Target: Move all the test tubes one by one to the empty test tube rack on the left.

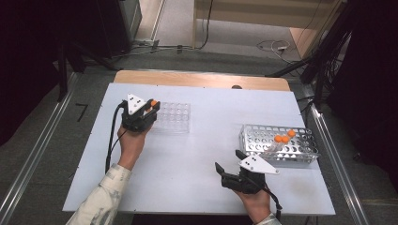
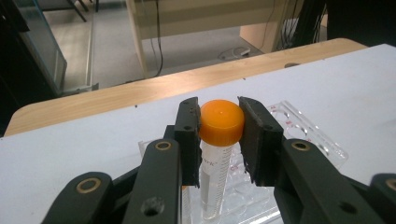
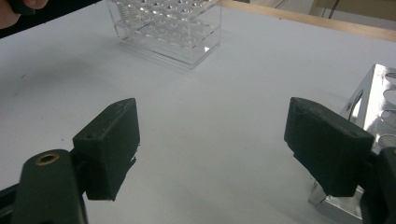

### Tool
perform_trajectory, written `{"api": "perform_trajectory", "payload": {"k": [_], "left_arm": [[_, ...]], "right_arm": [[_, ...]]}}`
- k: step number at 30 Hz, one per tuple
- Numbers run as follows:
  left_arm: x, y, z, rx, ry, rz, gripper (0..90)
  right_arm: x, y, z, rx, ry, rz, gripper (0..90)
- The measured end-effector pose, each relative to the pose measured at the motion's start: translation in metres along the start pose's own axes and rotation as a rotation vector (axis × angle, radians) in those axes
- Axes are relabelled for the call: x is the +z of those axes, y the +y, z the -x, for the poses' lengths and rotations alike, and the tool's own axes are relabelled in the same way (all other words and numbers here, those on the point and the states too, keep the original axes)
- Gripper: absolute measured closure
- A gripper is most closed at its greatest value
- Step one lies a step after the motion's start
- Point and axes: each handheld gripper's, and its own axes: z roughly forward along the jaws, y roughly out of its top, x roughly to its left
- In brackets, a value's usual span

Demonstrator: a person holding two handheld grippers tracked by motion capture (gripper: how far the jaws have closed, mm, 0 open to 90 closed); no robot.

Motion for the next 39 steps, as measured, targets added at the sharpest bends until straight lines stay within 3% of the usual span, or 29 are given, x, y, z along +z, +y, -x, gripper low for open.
{"api": "perform_trajectory", "payload": {"k": [8,24,29,34,39], "left_arm": [[0.001,-0.001,0.001,0.001,0.006,-0.009,68.8],[-0.003,0.001,-0.001,-0.027,-0.011,0.003,55.9],[-0.006,0.002,-0.001,-0.043,-0.017,0.007,43.1],[-0.011,0.005,-0.002,-0.080,-0.010,0.023,22.7],[-0.016,0.006,-0.002,-0.093,-0.034,0.023,16.6]], "right_arm": [[0.001,0.000,0.000,0.001,0.000,-0.007,16.7],[0.000,-0.001,0.000,0.003,-0.003,-0.006,16.7],[-0.001,-0.001,0.002,0.005,-0.011,-0.001,16.6],[-0.002,-0.001,0.003,0.006,-0.014,0.003,16.5],[-0.004,-0.001,0.006,0.004,-0.021,0.007,16.5]]}}
